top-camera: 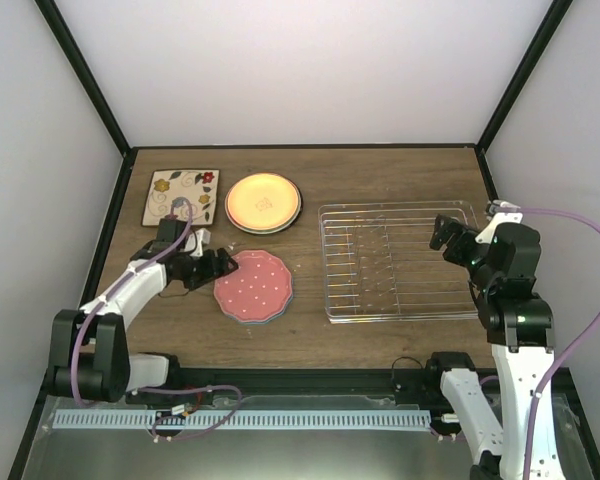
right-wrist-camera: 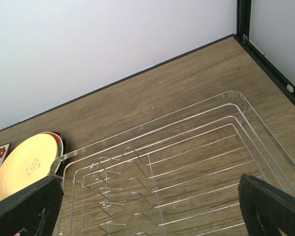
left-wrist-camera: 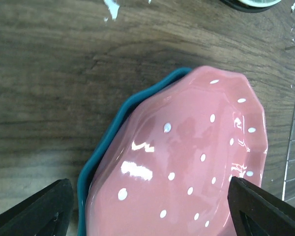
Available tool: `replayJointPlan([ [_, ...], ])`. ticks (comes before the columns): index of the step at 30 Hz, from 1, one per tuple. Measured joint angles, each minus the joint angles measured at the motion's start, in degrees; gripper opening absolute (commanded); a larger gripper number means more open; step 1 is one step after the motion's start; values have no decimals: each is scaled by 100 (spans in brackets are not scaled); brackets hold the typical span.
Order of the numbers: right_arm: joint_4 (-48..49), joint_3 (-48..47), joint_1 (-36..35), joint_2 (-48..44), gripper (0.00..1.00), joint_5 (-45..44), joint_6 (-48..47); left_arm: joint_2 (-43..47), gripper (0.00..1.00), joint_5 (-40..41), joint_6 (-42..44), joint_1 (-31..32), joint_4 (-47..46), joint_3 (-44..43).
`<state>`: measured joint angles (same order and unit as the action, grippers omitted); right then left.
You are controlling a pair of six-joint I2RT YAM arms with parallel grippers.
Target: Unload the plates from the dish rack
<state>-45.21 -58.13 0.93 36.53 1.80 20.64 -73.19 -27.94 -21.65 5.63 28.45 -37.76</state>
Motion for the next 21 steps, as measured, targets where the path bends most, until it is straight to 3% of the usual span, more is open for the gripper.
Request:
replayJointPlan([
  [9, -232, 0, 0, 57, 100, 7, 109, -612, 92, 654, 260, 299, 46, -914],
  [21, -85, -20, 0, 1631, 100, 1019, 173, -723, 93, 1808, 831, 299, -57, -2562],
])
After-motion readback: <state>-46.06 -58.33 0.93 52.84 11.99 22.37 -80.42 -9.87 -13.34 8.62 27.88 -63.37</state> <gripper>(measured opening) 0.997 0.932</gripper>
